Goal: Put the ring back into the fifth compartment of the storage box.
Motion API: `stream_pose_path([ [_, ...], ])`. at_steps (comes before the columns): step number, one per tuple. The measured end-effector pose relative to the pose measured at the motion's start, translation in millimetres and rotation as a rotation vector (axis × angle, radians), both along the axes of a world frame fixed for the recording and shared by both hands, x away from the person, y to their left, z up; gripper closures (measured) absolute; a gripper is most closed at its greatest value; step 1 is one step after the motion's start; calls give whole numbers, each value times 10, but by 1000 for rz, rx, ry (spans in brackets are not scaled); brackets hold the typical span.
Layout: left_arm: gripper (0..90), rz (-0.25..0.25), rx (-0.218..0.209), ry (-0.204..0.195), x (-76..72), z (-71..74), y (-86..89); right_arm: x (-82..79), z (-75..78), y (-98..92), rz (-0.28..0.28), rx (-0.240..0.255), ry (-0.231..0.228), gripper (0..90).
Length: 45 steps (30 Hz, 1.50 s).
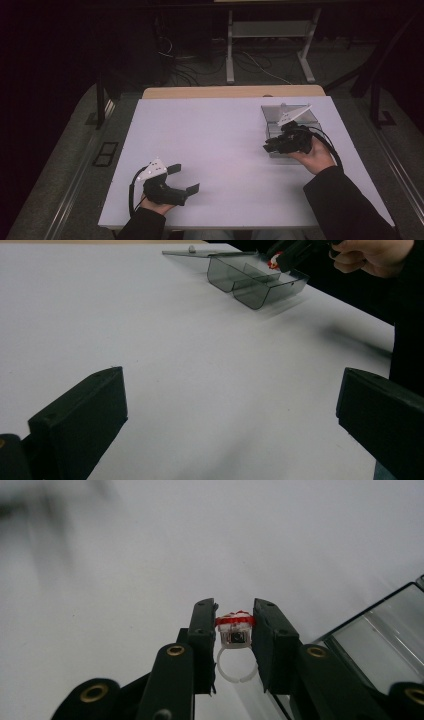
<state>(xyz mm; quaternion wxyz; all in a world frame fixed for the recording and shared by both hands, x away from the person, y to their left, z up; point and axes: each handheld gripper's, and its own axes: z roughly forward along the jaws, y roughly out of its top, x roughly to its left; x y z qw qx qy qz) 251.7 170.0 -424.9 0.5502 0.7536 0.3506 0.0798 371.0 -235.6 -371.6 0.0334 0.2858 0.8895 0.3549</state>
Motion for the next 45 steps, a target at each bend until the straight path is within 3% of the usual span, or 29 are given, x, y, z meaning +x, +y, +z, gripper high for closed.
stream_pose_path([
  [12, 0, -1, 2, 1, 0, -2, -2, 83, 44, -148, -37, -25, -7, 705],
  [25, 0, -1, 3, 1, 0, -2, -4, 248, 91, -461, -130, -27, -2, 705],
  [45, 0, -1, 8, -3, 3, 3, -5, 496, -72, -737, -243, -13, 22, 704],
])
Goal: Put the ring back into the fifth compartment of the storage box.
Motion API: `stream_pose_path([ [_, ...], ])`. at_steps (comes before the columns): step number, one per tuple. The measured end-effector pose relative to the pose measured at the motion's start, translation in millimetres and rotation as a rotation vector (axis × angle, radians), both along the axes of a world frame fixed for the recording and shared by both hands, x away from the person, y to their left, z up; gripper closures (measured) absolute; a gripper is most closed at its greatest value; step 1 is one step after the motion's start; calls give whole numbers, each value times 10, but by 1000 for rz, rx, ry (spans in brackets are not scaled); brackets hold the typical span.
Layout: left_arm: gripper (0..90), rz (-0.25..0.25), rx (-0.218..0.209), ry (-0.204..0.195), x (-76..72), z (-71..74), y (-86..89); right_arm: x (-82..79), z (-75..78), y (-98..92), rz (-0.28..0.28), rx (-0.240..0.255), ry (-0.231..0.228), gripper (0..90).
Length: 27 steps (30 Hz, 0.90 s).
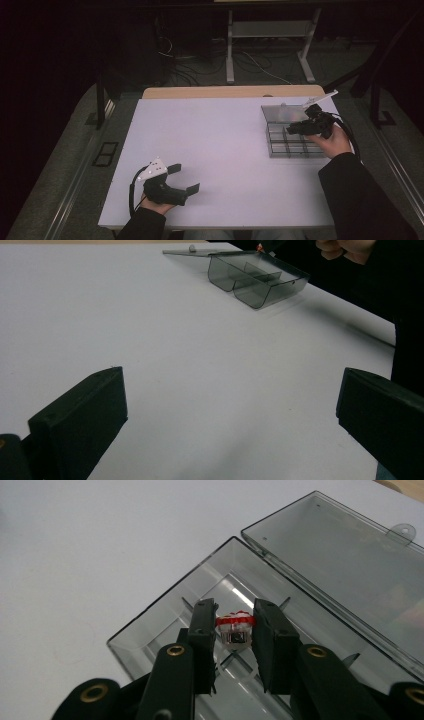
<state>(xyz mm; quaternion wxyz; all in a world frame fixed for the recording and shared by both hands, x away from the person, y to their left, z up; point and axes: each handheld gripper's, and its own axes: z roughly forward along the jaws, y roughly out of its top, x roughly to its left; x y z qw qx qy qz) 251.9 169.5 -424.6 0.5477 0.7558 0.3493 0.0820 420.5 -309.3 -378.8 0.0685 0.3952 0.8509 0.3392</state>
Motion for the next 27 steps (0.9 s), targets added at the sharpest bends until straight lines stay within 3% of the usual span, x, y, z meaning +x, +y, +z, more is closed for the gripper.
stream_pose_path([
  [27, 0, 0, 4, 1, 7, -3, 8, 290, -404, -89, -54, -17, 83, 701],
])
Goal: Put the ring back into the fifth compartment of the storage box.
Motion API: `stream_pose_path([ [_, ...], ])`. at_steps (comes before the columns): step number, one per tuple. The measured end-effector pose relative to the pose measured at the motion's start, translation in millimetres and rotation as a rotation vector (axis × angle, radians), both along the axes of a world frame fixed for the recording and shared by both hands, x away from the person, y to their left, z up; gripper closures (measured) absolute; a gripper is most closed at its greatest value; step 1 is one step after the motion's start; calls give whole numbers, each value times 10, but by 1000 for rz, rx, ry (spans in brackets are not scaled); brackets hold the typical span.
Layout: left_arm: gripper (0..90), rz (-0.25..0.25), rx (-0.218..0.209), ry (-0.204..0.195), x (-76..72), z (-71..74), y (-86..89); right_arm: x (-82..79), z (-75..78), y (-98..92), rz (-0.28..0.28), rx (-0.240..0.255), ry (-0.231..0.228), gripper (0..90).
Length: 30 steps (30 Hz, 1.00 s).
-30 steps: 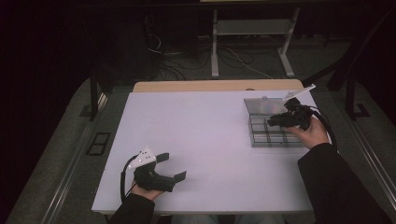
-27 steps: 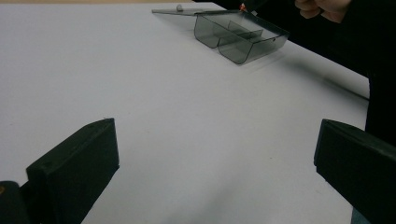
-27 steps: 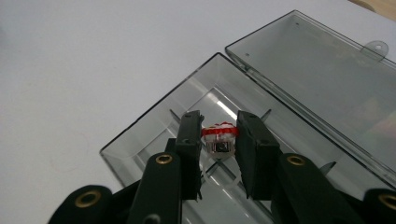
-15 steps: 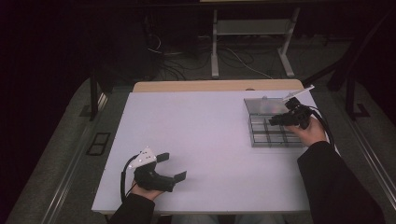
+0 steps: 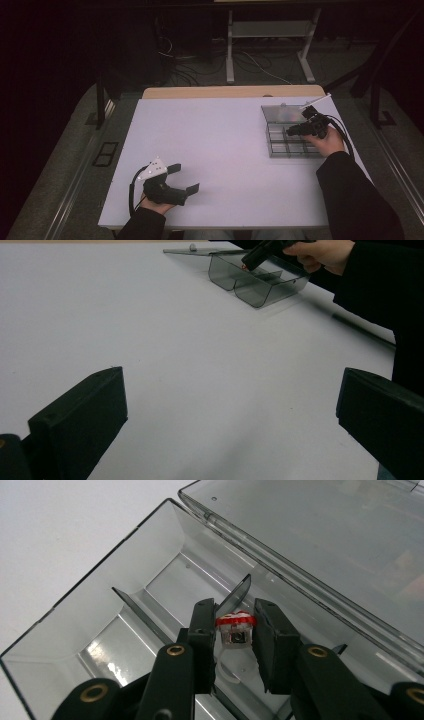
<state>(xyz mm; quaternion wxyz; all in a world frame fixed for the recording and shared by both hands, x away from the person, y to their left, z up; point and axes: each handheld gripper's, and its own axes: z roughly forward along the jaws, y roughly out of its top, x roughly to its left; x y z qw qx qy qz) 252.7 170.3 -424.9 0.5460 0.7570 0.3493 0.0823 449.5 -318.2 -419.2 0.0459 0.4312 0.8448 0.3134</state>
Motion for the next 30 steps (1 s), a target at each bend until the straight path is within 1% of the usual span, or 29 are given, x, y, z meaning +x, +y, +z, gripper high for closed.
stream_pose_path([
  [4, 0, -1, 0, 0, 1, -2, -4, 8, -14, 5, -7, -4, 4, 676],
  [7, 0, -2, 2, 1, 0, -3, -8, -3, 2, -11, -22, 1, 6, 613],
  [8, 0, -2, 2, 1, 0, -3, -8, -3, 2, -11, -22, 1, 6, 613],
  [9, 0, -4, 4, 2, -1, -3, -7, -16, 20, -22, -29, 2, 4, 584],
  [10, 0, -4, 4, 2, -1, -3, -7, -16, 20, -22, -29, 2, 4, 584],
  [12, 0, -4, 4, 3, -1, -4, -4, -37, 53, -35, -34, 9, -4, 556],
  [13, 0, -2, 2, 3, -2, -5, -3, -64, 93, -38, -39, 10, -5, 515],
  [17, 0, 0, -3, 5, -8, -1, -2, -130, 172, -21, -44, 3, -23, 405],
  [21, 0, -5, -1, 4, -9, -1, -3, -231, 229, 12, -48, 26, -49, 266],
  [22, 0, -6, -1, 5, -12, -1, -4, -231, 229, 12, -48, 26, -49, 266],
  [23, 0, -7, 0, 4, -13, -2, -4, -279, 250, 30, -50, 40, -48, 169],
  [24, 0, -8, 0, 4, -14, -2, -4, -298, 260, 34, -53, 43, -49, 123],
  [26, 0, -7, -2, 4, -15, 0, -5, -346, 288, 39, -58, 58, -52, 85],
  [27, 0, -7, -2, 3, -16, 1, -5, -375, 308, 39, -64, 67, -61, 23],
  [28, 0, -7, -2, 3, -16, 1, -7, -406, 324, 39, -84, 69, -73, 0],
  [29, 0, -7, -2, 3, -16, 1, -7, -406, 324, 39, -84, 69, -73, 0],
  [30, 0, -7, -2, 4, -15, 0, -7, -479, 359, 33, -95, 89, -95, 0],
])
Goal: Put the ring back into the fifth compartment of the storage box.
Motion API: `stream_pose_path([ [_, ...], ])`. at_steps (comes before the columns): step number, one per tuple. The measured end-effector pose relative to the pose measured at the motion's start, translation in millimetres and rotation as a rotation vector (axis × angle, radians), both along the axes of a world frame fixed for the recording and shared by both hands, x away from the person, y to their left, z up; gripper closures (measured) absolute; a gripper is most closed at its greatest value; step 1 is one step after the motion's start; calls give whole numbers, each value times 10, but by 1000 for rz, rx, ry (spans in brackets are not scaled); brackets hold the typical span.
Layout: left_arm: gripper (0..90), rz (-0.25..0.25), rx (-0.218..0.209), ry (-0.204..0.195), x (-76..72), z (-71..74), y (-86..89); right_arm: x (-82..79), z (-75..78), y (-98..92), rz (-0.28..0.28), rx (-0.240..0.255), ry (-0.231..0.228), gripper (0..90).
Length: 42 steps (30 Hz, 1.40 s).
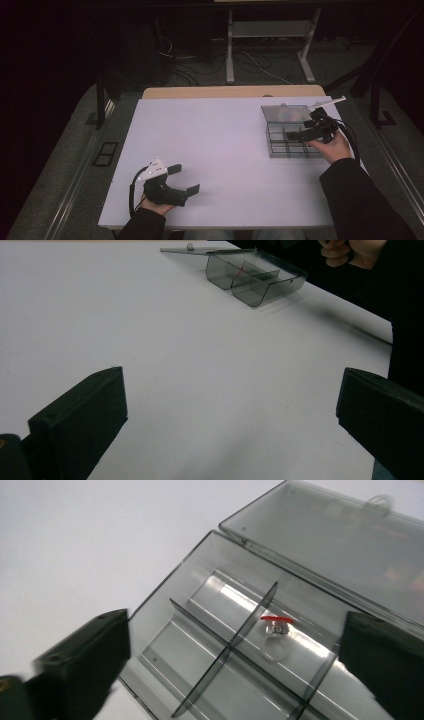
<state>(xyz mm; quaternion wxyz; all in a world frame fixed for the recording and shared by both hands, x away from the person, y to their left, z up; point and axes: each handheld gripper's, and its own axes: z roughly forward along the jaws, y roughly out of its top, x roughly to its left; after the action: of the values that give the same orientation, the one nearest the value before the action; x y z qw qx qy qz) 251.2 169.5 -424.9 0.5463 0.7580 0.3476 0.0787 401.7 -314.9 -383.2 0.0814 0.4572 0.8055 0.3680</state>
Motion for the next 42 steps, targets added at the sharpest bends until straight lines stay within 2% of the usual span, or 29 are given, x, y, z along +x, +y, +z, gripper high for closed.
stream_pose_path([
  [6, 0, 0, -1, 0, -1, 1, -4, -178, 71, -7, -2, 46, -22, 0],
  [11, 0, -1, -1, -2, -3, 3, -5, -362, 106, -14, 14, 64, -39, 0],
  [19, 0, -2, -2, 0, -3, 1, -12, -609, 82, -11, 38, 86, -58, 0],
  [24, 0, 0, -3, 0, -4, 2, -12, -779, 19, 6, 51, 120, -72, 0],
  [29, 0, 0, -2, -1, -5, 2, -12, -899, -32, 27, 63, 133, -81, 0],
  [35, 0, 0, -3, 0, -5, 1, -16, -1069, -166, 87, 89, 144, -84, 0],
  [38, 0, -1, -1, -1, -4, -1, -21, -1180, -273, 163, 122, 129, -84, 0],
  [42, 0, -2, 0, -1, -5, 0, -23, -1258, -348, 203, 136, 131, -85, 0],
])
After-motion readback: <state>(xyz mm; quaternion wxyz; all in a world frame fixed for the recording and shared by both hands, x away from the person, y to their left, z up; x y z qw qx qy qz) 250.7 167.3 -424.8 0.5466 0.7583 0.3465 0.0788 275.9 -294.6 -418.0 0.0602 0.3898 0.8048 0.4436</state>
